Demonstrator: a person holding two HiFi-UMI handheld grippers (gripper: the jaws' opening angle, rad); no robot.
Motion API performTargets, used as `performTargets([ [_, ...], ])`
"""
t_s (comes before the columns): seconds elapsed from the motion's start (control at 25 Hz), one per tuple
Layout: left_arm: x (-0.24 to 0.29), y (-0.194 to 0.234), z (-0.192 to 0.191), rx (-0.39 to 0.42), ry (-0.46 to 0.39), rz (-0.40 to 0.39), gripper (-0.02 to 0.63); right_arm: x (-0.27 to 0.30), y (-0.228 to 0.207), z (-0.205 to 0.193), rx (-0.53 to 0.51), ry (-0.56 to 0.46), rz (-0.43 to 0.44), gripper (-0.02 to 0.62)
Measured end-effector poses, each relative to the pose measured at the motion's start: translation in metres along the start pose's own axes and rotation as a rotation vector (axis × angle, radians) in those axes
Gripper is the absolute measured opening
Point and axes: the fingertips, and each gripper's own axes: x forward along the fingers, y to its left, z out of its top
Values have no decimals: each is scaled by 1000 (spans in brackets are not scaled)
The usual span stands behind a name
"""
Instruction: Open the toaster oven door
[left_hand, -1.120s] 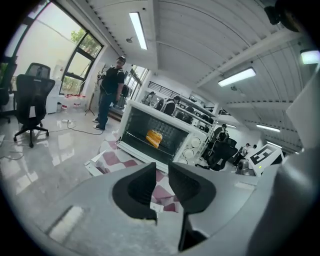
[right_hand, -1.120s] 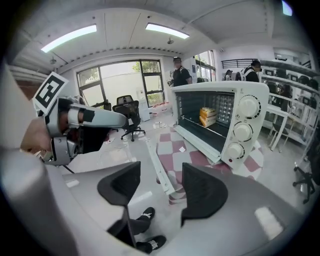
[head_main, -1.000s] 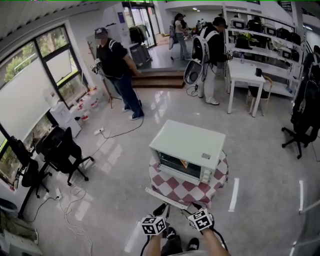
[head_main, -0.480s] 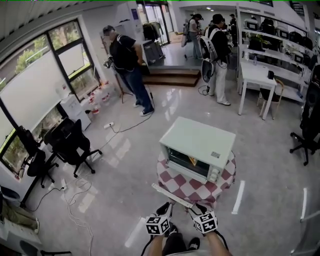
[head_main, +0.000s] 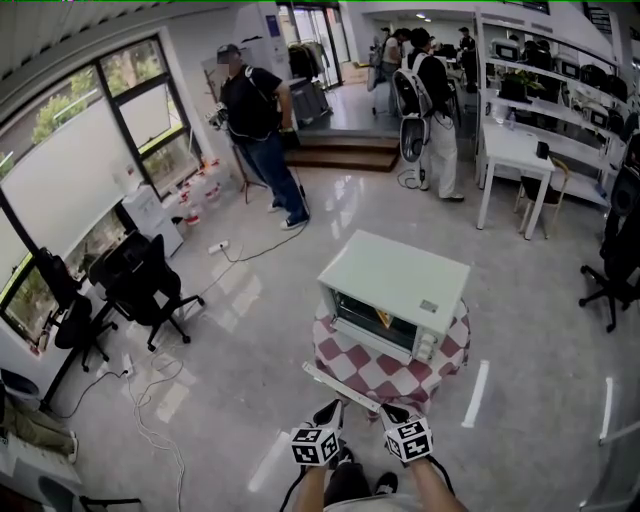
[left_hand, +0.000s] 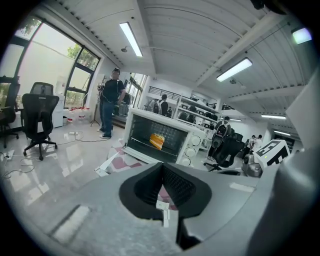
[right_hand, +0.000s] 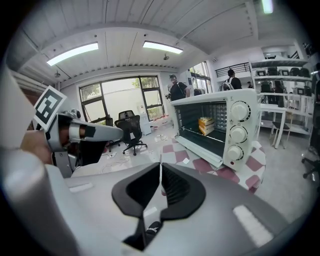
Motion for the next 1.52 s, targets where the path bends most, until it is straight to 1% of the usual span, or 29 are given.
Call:
performTargets([
  [0.04,0,-3,0,4,4,-13,-2,-1,0,0,6,-2,0,2],
  [0.16,-3,-10,-3,18,18,-25,-2,-3,1,-1,25,-6,5,2],
  [0.48,-12,-5,-11,37,47,29,-2,-9,3,-7,39,-7,4,2],
  [0.72,-14,-8,-18,43,64,36,-2,-18,-2,-12,52,-3,-21,2],
  [1.24,-15,-11,-14,60,68,27,-2,-24,-2,-12,43,2,-35,2],
  [1.52,-15,-4,-15,59,66,32,-2,-22,-2,-9,29,-8,-41,2],
])
